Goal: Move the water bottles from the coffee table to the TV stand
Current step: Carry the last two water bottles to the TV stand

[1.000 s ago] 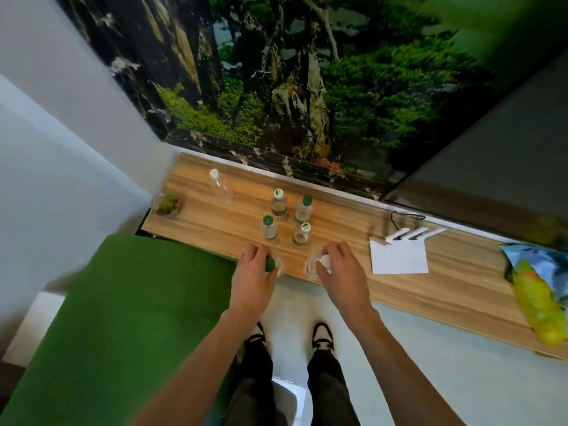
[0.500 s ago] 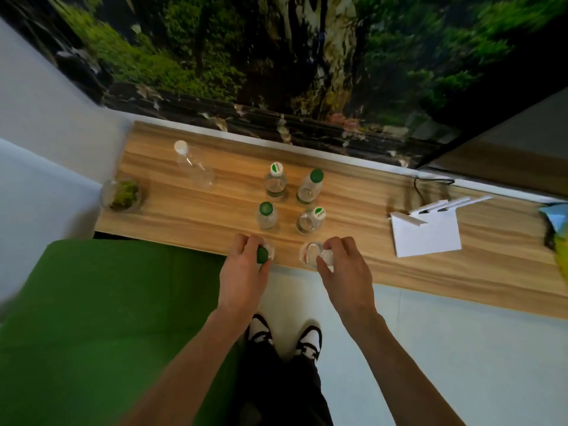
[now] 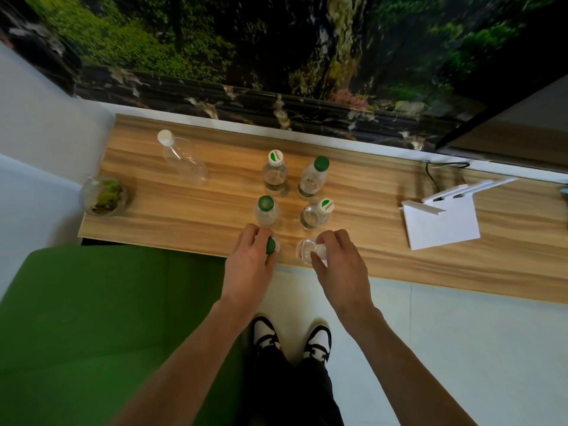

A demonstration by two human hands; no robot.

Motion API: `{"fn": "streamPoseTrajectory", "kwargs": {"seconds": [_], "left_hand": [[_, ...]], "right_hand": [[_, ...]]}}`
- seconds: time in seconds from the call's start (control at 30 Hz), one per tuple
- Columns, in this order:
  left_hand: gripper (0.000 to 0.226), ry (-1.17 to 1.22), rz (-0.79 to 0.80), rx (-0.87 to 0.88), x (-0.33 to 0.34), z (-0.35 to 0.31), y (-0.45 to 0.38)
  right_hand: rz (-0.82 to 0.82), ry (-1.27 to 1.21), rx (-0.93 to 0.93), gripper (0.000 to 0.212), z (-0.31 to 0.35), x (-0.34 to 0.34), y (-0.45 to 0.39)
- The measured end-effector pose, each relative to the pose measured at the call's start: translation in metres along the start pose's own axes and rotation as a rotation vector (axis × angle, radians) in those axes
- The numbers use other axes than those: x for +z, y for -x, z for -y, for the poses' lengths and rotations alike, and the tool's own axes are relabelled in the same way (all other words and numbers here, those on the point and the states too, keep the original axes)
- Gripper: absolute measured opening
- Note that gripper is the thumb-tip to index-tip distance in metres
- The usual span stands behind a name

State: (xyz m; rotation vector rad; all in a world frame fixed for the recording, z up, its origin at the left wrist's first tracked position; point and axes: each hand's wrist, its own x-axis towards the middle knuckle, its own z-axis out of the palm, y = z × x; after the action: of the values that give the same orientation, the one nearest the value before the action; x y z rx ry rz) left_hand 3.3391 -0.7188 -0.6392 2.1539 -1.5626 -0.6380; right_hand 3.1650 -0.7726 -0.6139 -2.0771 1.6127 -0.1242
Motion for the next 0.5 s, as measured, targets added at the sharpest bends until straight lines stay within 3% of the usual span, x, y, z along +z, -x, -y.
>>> {"fn": "streamPoseTrajectory", "kwargs": {"seconds": [0.5], "left_hand": [[0.032, -0.029, 0.032, 0.029, 0.014, 0.017, -0.007]], "right_hand": [[0.019, -0.034, 0.048, 0.030, -0.006, 0.022, -0.009]]}}
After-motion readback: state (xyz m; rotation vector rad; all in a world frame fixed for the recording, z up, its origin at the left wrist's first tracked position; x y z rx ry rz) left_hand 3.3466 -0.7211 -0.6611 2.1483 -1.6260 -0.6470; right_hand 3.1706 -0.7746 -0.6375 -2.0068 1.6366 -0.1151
